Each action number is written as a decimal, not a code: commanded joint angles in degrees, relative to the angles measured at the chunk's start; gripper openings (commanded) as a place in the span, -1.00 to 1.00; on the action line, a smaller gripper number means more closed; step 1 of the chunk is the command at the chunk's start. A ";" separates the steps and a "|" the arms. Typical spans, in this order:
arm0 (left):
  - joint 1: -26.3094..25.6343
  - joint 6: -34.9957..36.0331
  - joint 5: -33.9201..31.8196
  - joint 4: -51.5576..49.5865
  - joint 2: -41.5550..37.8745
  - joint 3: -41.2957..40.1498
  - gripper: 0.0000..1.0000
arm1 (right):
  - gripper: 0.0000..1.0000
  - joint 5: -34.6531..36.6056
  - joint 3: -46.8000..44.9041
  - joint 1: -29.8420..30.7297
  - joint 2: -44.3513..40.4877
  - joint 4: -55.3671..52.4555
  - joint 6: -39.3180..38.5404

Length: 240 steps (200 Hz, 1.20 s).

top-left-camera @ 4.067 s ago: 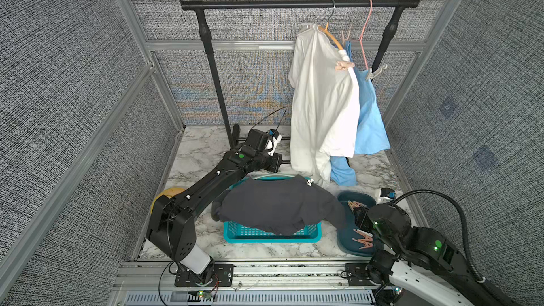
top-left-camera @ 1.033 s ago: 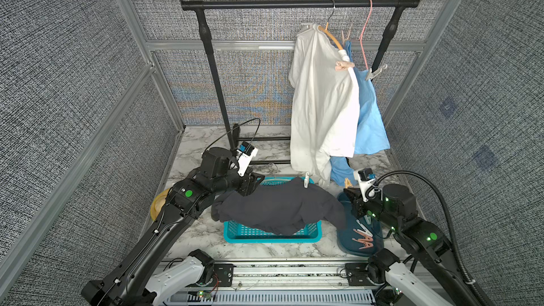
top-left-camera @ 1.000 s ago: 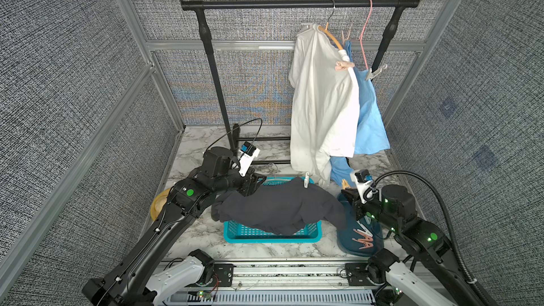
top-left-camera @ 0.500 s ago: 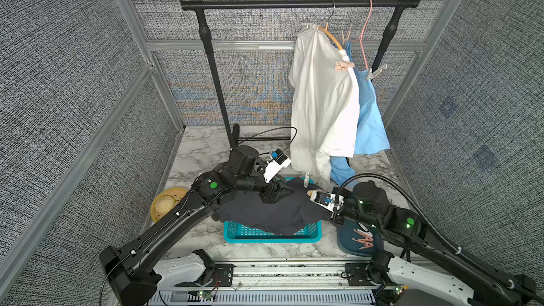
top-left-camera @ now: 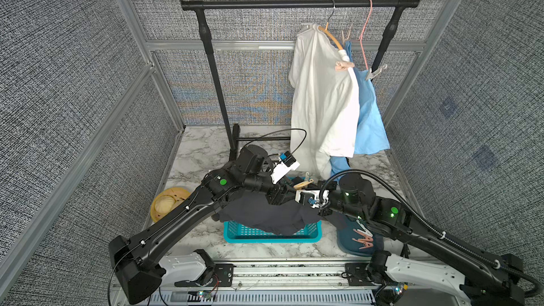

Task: Use clothespins to secure the t-shirt on both sides of the hanger
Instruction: Pick up the clothespin from the storage box, then open the clothespin.

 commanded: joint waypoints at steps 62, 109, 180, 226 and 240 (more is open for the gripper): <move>-0.13 0.10 -4.63 0.60 0.34 1.03 -0.87 | -1.00 3.09 1.53 0.88 1.57 0.29 2.32; -0.09 0.82 -20.74 7.40 -5.28 -3.73 -1.00 | -0.13 10.05 4.99 0.89 1.31 -0.04 23.11; 0.02 6.19 -39.75 38.38 -17.27 -20.34 -1.00 | 0.55 6.87 3.79 0.16 1.60 20.17 87.18; 0.02 11.33 -34.46 46.12 -17.91 -22.35 -1.00 | 0.59 1.98 9.81 0.20 9.72 28.86 99.13; 0.00 12.42 -32.79 47.34 -17.98 -22.63 -1.00 | 0.59 1.08 11.78 0.25 11.82 29.37 101.72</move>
